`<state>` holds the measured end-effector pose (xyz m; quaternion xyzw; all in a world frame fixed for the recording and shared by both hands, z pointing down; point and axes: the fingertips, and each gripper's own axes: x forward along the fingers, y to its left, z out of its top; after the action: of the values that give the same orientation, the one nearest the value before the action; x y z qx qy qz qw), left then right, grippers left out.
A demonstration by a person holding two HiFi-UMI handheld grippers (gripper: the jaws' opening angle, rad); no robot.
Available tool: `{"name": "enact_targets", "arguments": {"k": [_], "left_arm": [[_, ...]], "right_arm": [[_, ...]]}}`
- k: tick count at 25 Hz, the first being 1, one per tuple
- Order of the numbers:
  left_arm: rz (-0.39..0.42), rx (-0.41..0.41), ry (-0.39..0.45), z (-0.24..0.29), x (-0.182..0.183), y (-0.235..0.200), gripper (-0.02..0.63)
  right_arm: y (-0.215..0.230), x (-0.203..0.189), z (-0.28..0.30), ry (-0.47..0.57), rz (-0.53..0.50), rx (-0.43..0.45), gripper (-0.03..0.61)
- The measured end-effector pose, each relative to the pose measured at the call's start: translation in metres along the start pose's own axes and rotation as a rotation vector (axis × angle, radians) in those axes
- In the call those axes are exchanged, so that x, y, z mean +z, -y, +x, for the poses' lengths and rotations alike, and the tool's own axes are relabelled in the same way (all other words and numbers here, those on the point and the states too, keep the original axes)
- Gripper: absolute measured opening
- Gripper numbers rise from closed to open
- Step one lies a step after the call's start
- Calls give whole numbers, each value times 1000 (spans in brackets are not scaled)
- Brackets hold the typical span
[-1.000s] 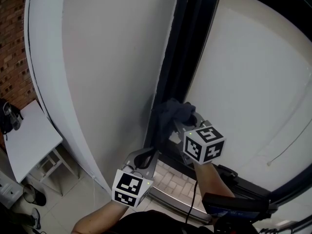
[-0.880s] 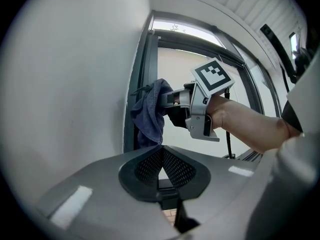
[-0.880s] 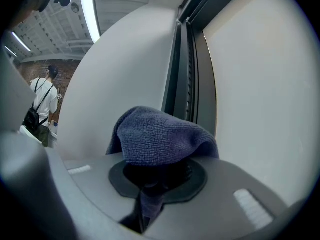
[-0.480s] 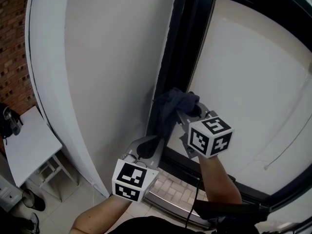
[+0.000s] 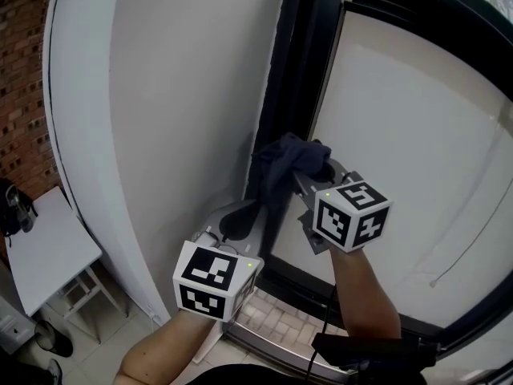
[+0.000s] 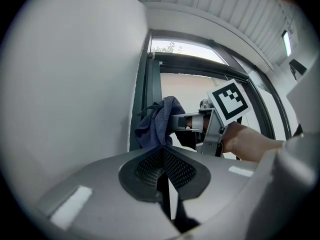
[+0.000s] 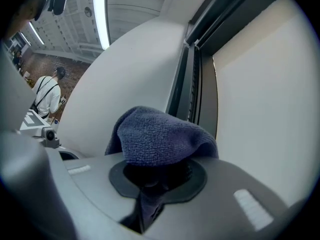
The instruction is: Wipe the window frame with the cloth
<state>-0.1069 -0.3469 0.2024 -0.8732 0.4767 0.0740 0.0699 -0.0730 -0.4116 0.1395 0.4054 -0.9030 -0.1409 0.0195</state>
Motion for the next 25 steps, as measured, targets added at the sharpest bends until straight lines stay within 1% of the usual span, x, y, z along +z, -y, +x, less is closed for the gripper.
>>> {"name": "enact_targets", "arguments": {"k": [5, 9, 11, 15, 21, 25], "left_arm": [[25, 4, 19, 16, 22, -4, -6], [12, 20, 50, 21, 39, -7, -6], [7, 15, 61, 24, 46, -7, -6], [41, 0, 78, 29, 63, -5, -6], [47, 29, 126, 30, 92, -18, -6], [77, 36, 155, 31, 115, -24, -6]], "right_arm": [[8, 30, 3, 40, -29, -4, 49], [14, 58, 5, 75, -64, -12, 49], [17, 71, 7, 89, -86, -12, 49], [24, 96, 8, 106, -114, -6, 49], [31, 125, 11, 125, -154, -8, 49], [38, 150, 13, 155, -166, -18, 49]]}}
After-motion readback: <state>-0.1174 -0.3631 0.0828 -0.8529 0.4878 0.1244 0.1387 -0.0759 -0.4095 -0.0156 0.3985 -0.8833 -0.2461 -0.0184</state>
